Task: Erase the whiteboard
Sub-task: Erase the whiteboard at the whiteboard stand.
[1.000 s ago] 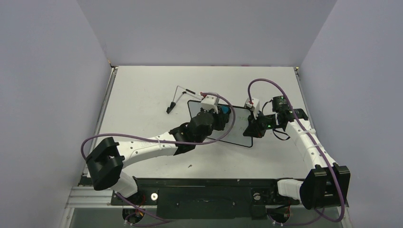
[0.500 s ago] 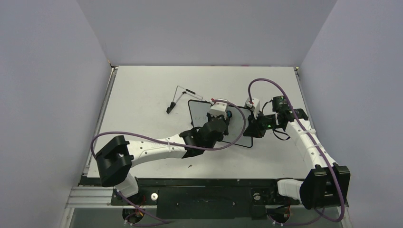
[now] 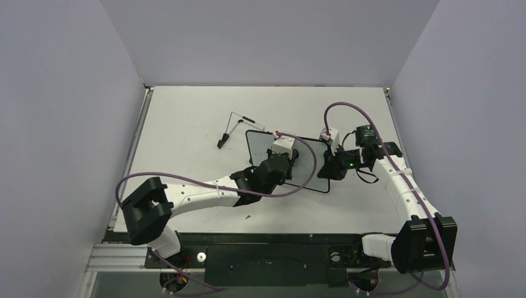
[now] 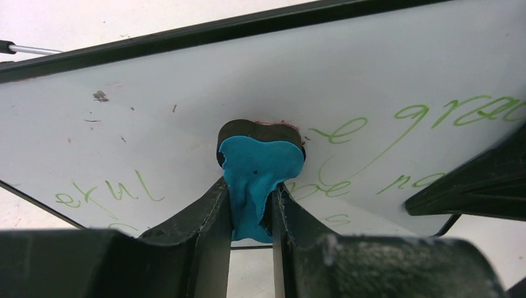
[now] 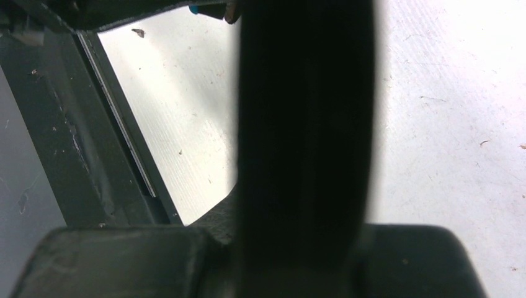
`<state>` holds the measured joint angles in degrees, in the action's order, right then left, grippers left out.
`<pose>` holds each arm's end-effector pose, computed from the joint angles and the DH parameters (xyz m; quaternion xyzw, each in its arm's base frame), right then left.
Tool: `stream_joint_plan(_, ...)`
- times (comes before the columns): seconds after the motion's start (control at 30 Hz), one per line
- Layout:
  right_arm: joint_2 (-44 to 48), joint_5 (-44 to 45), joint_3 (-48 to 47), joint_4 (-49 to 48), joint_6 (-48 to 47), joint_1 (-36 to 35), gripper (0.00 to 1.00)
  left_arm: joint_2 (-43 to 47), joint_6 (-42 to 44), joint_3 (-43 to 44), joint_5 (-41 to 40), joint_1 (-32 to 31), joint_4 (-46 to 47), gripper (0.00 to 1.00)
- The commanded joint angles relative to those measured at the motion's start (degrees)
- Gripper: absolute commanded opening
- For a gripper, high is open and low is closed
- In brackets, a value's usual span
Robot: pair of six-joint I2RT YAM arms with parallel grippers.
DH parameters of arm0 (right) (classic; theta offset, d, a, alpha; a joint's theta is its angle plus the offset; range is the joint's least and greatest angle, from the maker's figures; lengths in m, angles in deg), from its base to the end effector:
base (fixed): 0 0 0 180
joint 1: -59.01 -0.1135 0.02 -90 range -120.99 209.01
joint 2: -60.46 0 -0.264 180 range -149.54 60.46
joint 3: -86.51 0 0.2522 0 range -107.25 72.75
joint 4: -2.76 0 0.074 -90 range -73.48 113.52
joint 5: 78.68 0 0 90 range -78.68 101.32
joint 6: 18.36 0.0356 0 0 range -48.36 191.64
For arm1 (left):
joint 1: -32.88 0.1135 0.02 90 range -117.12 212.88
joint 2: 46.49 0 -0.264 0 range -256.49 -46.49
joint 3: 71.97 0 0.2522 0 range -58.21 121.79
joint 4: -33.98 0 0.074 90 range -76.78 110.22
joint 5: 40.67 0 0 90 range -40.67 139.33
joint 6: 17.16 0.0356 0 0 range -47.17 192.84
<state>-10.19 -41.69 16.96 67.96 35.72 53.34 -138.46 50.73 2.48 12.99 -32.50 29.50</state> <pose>0.2191 0.0503 0.2704 -0.3966 0.7862 0.3737 0.2914 0.1711 -0.3228 0.2630 0.1283 0.7965 -0.1806 0.5626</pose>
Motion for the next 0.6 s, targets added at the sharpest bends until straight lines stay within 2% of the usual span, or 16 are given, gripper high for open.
stream_joint_plan(0.0,1.7,-2.1,-0.2,0.8,-2.6,-0.7,0.0,4.0,2.4,-3.8,11.7,5.1,3.3,0.0)
stream_joint_plan(0.13,1.6,-2.2,-0.2,0.7,-2.7,-0.7,0.0,6.3,8.0,-8.3,24.1,6.5,13.6,0.0)
stream_joint_plan(0.27,1.6,-2.1,-0.2,0.7,-2.7,-0.7,0.0,4.7,12.7,-7.9,27.0,5.5,15.1,0.0)
stream_joint_plan(0.43,1.6,-2.2,-0.1,0.7,-2.6,-0.6,0.0,2.0,15.5,-5.1,21.0,2.8,16.0,0.0)
stream_joint_plan(0.57,1.7,-2.2,-0.2,0.7,-2.5,-0.5,0.0,-0.8,15.8,-1.3,9.0,-0.1,14.8,0.0)
